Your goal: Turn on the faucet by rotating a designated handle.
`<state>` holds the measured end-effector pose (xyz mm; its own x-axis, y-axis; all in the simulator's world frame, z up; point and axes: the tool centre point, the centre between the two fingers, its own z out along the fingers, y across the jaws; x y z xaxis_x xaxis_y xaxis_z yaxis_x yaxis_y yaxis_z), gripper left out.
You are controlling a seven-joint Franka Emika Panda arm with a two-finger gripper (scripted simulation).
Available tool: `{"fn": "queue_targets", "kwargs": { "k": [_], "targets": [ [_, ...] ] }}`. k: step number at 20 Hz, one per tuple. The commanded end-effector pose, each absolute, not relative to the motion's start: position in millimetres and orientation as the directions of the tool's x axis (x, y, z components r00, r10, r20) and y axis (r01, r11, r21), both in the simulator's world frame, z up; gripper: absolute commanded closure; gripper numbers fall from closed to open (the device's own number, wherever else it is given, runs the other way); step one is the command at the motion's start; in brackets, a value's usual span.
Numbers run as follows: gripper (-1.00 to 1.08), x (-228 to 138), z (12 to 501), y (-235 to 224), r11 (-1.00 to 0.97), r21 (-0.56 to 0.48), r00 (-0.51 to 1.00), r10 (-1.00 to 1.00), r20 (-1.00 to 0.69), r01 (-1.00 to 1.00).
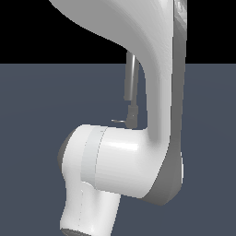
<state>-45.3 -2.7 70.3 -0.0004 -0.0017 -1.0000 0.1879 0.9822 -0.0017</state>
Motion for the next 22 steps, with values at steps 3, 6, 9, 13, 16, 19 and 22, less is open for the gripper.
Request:
{"fn": "queue_targets", "kwargs": {
  "k": [3, 6, 9, 13, 16, 19, 22],
  "targets": [
    [1.08, -45, 77, 0, 0.982, -0.002, 0.000, -0.002, -1.000, 0.188],
    [1.08, -44, 87, 3, 0.982, -0.002, 0.000, -0.002, -1.000, 0.188],
    [1.08, -43, 97, 7, 0.982, -0.002, 0.000, -0.002, -1.000, 0.187],
    [1.08, -42, 110, 11, 0.982, -0.002, 0.000, -0.002, -1.000, 0.187],
    [1.08, -44, 105, 6, 0.981, -0.004, -0.011, -0.001, -1.000, 0.192],
    [1.08, -44, 115, 3, 0.982, -0.003, -0.009, -0.002, -1.000, 0.191],
    [1.08, -45, 125, 0, 0.982, -0.003, -0.007, -0.002, -1.000, 0.190]
  ]
}}
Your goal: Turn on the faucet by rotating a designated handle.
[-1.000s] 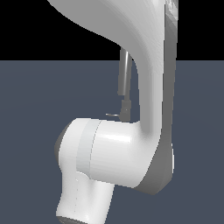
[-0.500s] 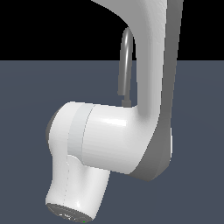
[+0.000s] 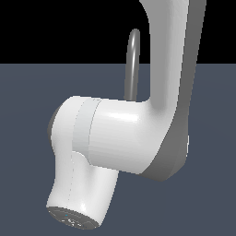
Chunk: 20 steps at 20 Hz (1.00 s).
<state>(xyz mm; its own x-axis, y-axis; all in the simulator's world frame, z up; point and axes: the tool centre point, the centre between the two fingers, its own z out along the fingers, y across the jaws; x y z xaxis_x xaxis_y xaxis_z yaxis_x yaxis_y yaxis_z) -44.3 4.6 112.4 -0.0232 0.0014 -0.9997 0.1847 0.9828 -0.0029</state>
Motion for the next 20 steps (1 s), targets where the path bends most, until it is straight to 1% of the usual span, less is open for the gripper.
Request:
{"fn": "queue_targets", "kwargs": {
  "k": [1, 7, 8, 9, 20],
  "targets": [
    [1.08, -45, 129, 0, 0.982, -0.003, -0.006, -0.002, -1.000, 0.190],
    [1.08, -46, 148, -6, 0.982, -0.002, -0.001, -0.002, -1.000, 0.188],
    [1.08, -46, 148, -6, 0.982, -0.002, -0.001, -0.002, -1.000, 0.188],
    [1.08, -47, 130, -7, 0.982, -0.004, -0.034, 0.002, -0.999, 0.191],
    [1.08, -52, 159, -40, 0.982, -0.002, -0.008, -0.001, -1.000, 0.188]
  ]
}}
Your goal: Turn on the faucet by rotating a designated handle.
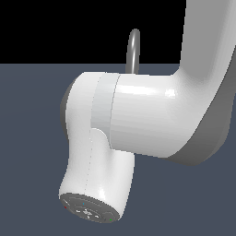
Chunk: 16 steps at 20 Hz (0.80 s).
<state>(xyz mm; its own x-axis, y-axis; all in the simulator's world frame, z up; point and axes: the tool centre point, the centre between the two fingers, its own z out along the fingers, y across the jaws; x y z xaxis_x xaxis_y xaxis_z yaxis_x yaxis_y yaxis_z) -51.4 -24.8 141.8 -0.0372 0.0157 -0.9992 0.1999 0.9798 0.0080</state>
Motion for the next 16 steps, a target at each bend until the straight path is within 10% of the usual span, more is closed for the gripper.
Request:
{"fn": "queue_targets", "kwargs": {
  "k": [1, 16],
  "targets": [
    [1.08, -53, 161, -43, 0.982, -0.002, -0.006, -0.001, -1.000, 0.188],
    [1.08, -59, 148, -66, 0.980, 0.006, -0.011, 0.009, -1.000, 0.198]
  ]
}}
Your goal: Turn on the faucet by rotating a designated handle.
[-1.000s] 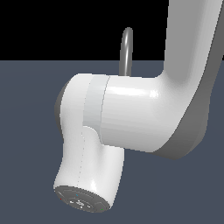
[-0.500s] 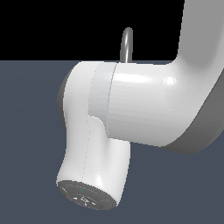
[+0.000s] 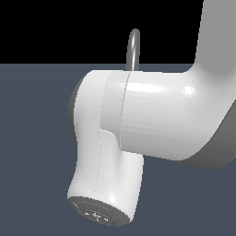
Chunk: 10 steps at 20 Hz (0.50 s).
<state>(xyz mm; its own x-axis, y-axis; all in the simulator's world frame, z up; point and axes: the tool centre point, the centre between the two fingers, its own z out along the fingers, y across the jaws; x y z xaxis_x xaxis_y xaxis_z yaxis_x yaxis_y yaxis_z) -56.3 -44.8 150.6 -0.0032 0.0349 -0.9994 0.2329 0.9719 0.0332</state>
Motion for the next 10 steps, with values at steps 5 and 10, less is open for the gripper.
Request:
{"fn": "queue_targets", "kwargs": {
  "k": [5, 10],
  "targets": [
    [1.08, -61, 146, -82, 0.982, 0.001, -0.004, 0.001, -1.000, 0.190],
    [1.08, -67, 148, -98, 0.942, 0.029, 0.012, 0.026, -1.000, 0.335]
  ]
}}
